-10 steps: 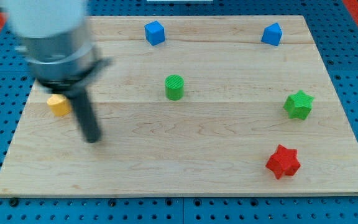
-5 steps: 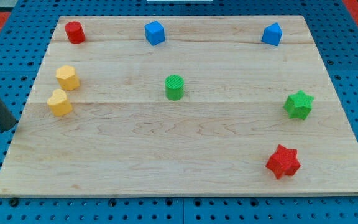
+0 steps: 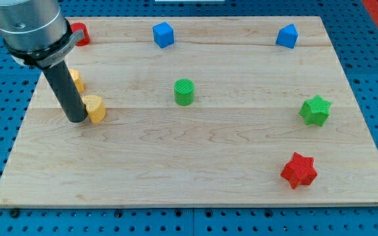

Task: Place the yellow hear at the bottom center

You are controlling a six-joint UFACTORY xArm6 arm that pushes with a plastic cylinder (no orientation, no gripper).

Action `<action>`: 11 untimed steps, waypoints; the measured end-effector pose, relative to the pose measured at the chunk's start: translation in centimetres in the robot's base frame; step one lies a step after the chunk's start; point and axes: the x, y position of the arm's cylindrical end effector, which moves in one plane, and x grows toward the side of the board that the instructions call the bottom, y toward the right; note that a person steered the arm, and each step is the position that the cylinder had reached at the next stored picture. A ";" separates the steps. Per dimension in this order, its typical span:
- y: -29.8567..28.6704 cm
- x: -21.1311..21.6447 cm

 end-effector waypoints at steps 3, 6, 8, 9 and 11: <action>0.7 -3.4; 12.4 1.1; 14.5 -2.6; 17.9 0.6; 18.2 5.2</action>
